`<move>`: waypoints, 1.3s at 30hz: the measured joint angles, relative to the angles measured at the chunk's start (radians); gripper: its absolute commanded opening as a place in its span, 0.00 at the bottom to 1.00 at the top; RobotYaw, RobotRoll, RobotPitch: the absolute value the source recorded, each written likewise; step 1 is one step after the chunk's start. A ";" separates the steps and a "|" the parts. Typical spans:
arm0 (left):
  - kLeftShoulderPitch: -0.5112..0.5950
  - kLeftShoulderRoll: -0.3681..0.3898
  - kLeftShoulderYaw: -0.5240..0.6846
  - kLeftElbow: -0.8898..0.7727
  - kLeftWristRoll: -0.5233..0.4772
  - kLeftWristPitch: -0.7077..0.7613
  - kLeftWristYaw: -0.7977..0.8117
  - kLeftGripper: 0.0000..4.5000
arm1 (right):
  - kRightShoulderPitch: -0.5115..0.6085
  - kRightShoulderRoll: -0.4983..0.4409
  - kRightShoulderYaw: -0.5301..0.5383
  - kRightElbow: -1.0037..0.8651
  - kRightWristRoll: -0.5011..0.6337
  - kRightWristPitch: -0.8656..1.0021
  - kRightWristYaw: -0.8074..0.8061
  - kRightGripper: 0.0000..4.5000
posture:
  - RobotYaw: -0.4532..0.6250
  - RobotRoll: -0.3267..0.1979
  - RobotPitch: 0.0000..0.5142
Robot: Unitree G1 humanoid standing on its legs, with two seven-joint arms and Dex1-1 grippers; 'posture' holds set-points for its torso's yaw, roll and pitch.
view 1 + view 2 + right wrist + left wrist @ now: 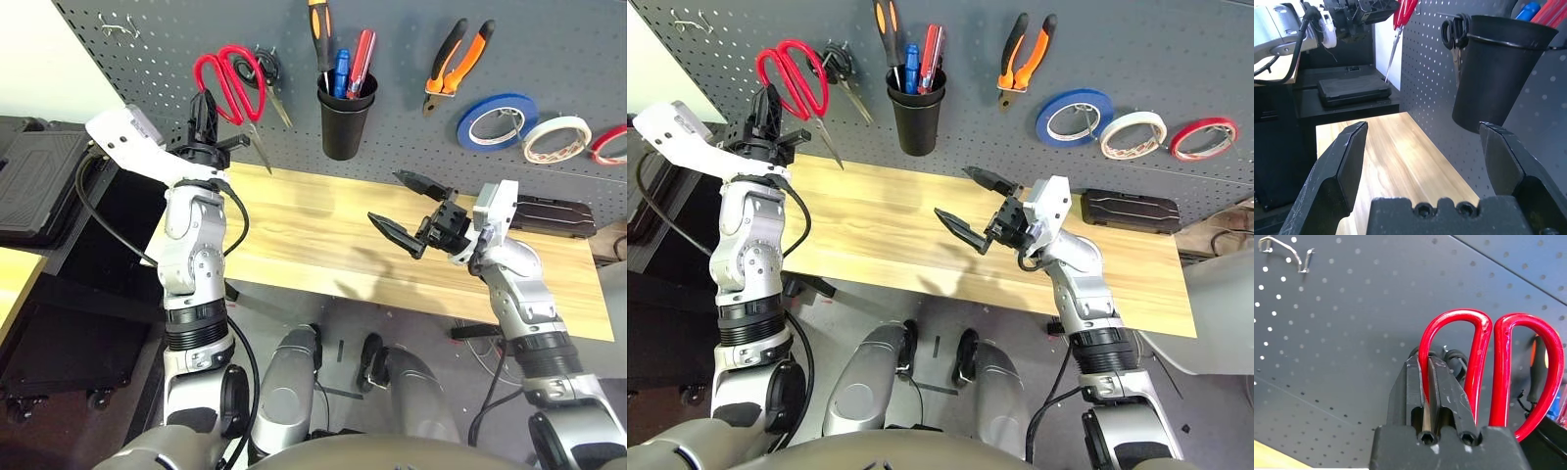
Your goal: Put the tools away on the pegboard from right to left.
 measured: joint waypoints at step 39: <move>-0.324 0.053 0.022 0.799 0.128 -0.346 -0.098 0.07 | 0.013 0.045 0.022 -0.061 -0.033 0.003 -0.089 1.00 | 0.61 0.62 0.34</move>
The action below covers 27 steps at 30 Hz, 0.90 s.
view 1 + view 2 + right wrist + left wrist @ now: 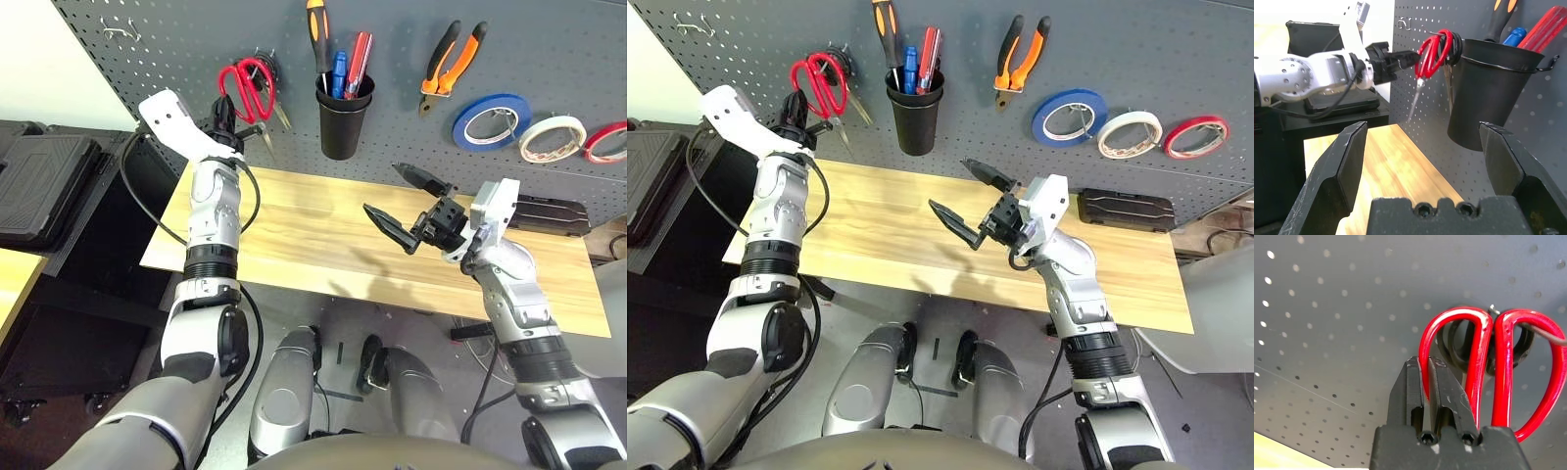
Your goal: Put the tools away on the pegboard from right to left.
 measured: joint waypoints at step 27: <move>0.470 0.162 -0.086 -0.446 0.064 0.045 -0.263 0.99 | 0.021 0.064 -0.249 0.132 -0.184 -0.040 -0.602 1.00 | 0.51 0.62 0.21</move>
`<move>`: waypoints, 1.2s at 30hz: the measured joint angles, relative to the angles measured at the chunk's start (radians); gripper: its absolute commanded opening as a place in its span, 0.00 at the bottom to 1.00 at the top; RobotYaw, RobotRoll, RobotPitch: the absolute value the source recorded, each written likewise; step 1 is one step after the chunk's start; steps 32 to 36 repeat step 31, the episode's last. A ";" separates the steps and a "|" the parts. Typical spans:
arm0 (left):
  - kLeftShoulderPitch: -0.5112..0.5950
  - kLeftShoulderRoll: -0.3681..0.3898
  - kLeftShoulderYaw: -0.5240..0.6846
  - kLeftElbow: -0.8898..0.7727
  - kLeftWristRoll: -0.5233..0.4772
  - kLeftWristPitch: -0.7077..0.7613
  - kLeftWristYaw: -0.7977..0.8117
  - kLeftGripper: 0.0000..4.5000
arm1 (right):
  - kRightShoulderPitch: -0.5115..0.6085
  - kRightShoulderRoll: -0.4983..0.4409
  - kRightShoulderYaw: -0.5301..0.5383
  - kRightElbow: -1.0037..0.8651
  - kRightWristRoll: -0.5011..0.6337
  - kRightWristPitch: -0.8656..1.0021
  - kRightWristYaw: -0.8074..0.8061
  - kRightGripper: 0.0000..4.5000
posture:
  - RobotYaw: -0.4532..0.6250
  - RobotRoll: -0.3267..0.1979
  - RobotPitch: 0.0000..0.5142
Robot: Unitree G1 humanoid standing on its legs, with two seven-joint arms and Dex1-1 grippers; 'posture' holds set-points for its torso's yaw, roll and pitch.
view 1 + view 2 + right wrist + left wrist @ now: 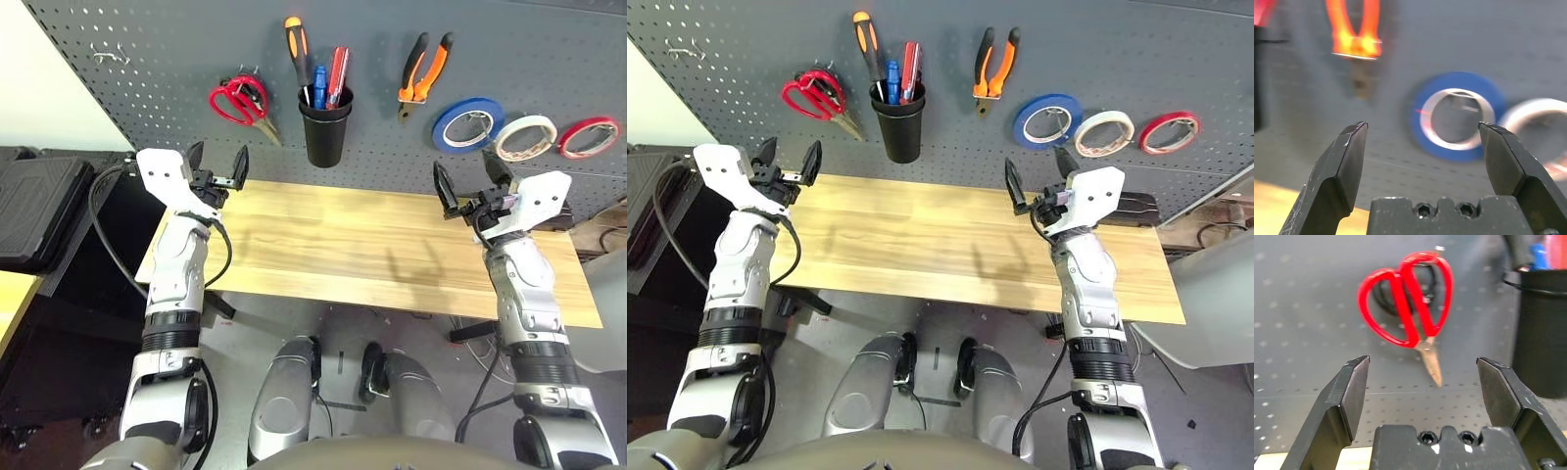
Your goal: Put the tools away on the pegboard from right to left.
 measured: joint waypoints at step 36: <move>0.081 0.089 0.118 0.243 0.002 -0.200 -0.036 0.99 | -0.023 -0.039 -0.120 0.199 -0.017 -0.069 -0.154 1.00 | 0.48 0.62 0.21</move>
